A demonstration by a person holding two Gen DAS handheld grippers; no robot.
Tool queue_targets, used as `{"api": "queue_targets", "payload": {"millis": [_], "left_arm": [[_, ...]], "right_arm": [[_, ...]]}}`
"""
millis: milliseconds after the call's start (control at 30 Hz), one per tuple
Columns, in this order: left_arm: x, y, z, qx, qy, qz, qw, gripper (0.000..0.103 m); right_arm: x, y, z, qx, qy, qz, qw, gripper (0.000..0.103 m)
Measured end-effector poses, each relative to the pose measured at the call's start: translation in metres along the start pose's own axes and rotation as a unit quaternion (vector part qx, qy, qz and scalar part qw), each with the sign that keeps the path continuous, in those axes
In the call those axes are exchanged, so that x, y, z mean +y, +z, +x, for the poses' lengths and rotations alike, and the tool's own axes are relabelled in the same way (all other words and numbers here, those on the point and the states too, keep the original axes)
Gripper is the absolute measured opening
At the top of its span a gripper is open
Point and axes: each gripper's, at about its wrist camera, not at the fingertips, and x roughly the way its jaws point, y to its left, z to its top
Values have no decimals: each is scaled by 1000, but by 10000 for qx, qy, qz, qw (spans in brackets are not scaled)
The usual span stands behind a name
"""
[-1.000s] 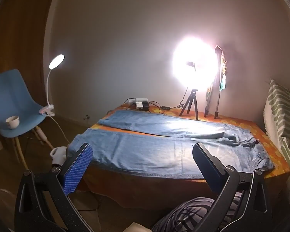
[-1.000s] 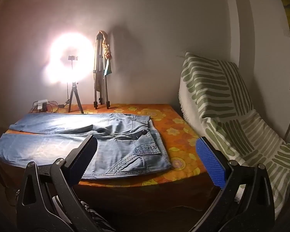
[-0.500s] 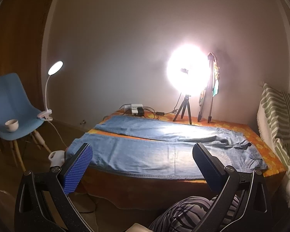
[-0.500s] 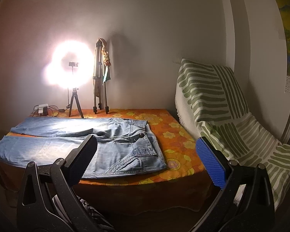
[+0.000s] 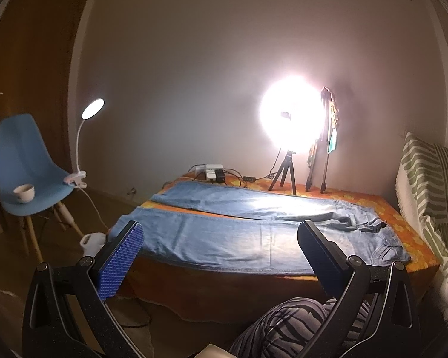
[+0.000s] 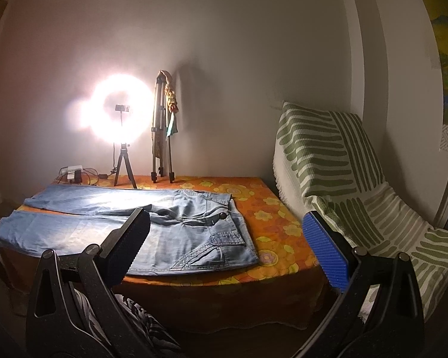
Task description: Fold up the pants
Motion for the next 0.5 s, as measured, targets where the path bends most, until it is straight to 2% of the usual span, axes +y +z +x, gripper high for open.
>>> {"api": "queue_targets", "payload": {"millis": [233,500], "left_arm": [[0,6,-11,-141,64,61,9999,103],[-2,2,-9,-77,37,102,9999,103]], "right_arm": [[-5,3,-10,-126,47,113,9998,103],[-7,5,-13,-148,45,105,9998,103]]}}
